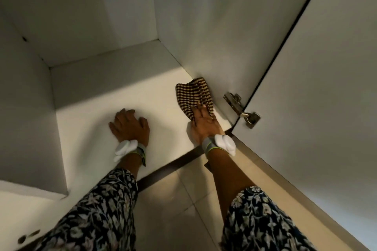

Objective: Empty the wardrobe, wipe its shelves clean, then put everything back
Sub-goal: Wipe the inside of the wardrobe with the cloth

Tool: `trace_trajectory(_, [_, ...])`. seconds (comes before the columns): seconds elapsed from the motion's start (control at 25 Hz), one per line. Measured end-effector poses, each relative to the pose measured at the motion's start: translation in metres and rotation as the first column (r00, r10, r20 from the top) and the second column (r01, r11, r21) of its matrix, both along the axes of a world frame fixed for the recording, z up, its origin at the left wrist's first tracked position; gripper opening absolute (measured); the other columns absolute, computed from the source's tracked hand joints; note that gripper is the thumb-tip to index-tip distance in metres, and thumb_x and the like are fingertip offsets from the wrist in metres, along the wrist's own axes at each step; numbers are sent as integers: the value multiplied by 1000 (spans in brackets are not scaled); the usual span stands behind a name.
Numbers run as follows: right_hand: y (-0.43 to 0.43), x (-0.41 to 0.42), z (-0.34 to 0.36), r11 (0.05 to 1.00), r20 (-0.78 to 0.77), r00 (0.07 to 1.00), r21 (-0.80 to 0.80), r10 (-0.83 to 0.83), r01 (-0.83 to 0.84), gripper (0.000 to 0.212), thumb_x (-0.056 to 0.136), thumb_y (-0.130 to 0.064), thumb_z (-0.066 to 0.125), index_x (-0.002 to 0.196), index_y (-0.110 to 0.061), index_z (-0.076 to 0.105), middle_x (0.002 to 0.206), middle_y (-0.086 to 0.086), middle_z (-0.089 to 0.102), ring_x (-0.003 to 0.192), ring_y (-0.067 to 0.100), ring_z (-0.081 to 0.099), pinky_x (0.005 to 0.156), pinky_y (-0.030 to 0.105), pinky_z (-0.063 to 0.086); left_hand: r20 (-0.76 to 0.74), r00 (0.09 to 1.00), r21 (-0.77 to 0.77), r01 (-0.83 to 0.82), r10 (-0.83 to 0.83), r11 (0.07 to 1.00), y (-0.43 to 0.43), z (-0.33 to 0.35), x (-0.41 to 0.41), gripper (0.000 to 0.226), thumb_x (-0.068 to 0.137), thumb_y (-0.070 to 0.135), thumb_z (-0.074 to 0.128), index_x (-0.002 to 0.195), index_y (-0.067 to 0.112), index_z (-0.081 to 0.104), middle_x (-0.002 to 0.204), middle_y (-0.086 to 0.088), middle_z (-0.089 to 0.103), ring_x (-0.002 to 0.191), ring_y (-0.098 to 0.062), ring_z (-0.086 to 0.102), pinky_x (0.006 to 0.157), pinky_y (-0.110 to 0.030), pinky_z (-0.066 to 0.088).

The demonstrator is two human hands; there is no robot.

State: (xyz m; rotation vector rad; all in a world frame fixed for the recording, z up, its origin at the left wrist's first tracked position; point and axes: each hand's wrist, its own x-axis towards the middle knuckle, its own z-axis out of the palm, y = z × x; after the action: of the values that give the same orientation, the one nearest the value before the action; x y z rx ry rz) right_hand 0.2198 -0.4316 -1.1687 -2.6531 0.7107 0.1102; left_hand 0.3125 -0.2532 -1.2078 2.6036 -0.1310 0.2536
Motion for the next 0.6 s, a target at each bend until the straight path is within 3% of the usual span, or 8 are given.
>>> trace_trajectory(0.08, [17, -17, 4, 999, -61, 997, 8, 48, -48, 57, 98, -25, 36, 150, -27, 14, 160, 1, 5, 145, 30, 13, 119, 44, 14, 6, 994, -43, 107, -107, 993, 2, -3, -14, 42, 89, 23, 47, 126, 4, 53, 136, -18, 47, 129, -35, 40, 114, -48, 18])
trace_trajectory(0.2, [38, -39, 10, 977, -216, 955, 108, 204, -185, 59, 99, -18, 33, 151, -28, 10, 160, 0, -4, 147, 25, -1, 121, 40, 3, -112, 979, -135, 153, -168, 979, 11, 4, -42, 39, 92, 16, 44, 119, -7, 60, 134, -27, 49, 127, -43, 44, 112, -51, 26])
trace_trajectory(0.28, [53, -49, 28, 955, -278, 923, 202, 267, -215, 60, 97, -12, 36, 151, -25, 14, 160, 2, 1, 147, 25, 1, 120, 39, 2, -312, 927, -268, 123, -207, 956, 10, 38, -66, 45, 96, 22, 38, 125, -9, 55, 137, -27, 46, 129, -41, 43, 113, -45, 27])
trace_trajectory(0.36, [75, -61, 57, 924, -271, 932, 357, 240, -135, 51, 97, -10, 39, 147, -15, 30, 155, 12, 25, 143, 31, 22, 117, 33, 20, -582, 790, -318, -7, -189, 948, 11, 69, -83, 54, 100, 39, 38, 130, -3, 53, 137, -21, 49, 127, -33, 46, 108, -34, 32])
trace_trajectory(0.44, [95, -76, 90, 870, -286, 941, 492, 181, -18, 42, 97, -9, 42, 139, -7, 42, 142, 18, 43, 131, 33, 40, 101, 17, 37, -785, 581, -370, -160, -216, 915, 18, 93, -103, 78, 85, 68, 38, 128, 5, 54, 129, -16, 57, 114, -32, 55, 94, -34, 46])
trace_trajectory(0.48, [104, -86, 103, 856, -311, 934, 516, 176, 11, 41, 97, -9, 43, 138, -7, 44, 139, 18, 47, 128, 33, 44, 100, 21, 39, -858, 475, -360, -284, -196, 889, 21, 101, -116, 83, 79, 73, 44, 131, 8, 51, 129, -14, 58, 110, -31, 58, 81, -33, 52])
trace_trajectory(0.52, [109, -93, 118, 855, -337, 926, 518, 173, 29, 41, 96, -8, 43, 137, -8, 45, 136, 17, 49, 125, 34, 47, 101, 30, 41, -915, 355, -337, -419, -190, 843, 27, 116, -127, 78, 82, 68, 48, 133, 9, 48, 128, -13, 58, 108, -31, 60, 68, -30, 53])
trace_trajectory(0.6, [121, -113, 159, 858, -330, 918, 513, 221, -22, 41, 96, -7, 42, 137, -12, 46, 133, 14, 53, 120, 32, 51, 98, 36, 43, -952, 267, -281, -550, -153, 786, 36, 146, -154, 58, 92, 48, 50, 132, 7, 48, 127, -12, 58, 110, -32, 59, 67, -29, 49])
